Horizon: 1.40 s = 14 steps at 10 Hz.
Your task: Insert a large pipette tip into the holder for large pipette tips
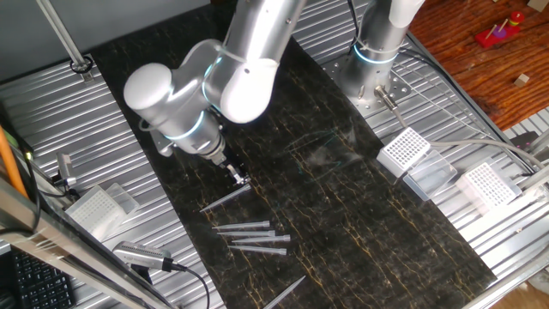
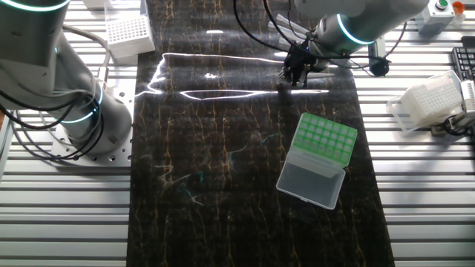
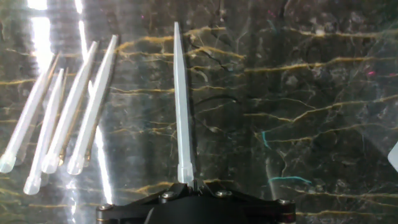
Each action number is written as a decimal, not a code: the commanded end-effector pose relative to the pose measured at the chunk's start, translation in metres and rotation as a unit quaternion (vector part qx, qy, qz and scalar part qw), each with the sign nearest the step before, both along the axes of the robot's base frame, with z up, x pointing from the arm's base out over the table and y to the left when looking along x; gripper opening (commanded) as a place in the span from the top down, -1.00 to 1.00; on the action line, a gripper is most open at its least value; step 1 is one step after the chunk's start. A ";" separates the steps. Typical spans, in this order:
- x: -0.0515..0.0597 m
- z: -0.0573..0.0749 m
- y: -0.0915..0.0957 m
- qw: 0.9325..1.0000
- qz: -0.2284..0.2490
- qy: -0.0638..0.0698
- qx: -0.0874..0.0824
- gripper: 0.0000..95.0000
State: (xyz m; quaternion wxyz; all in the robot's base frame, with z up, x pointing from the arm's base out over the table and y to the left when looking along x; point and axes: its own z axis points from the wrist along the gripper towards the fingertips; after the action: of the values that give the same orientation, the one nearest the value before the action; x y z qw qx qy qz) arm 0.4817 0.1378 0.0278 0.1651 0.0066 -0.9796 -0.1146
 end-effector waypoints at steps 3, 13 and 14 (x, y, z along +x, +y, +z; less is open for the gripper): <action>0.003 0.001 0.002 1.000 -0.003 0.001 0.017 1.00; 0.023 0.013 0.019 0.999 0.024 -0.008 -0.023 1.00; 0.028 0.019 0.022 0.999 0.030 -0.014 -0.021 1.00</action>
State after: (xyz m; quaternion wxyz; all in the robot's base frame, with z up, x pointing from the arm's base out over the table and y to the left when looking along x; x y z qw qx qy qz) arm 0.5080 0.1605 0.0449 0.1580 0.0305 -0.9829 -0.0892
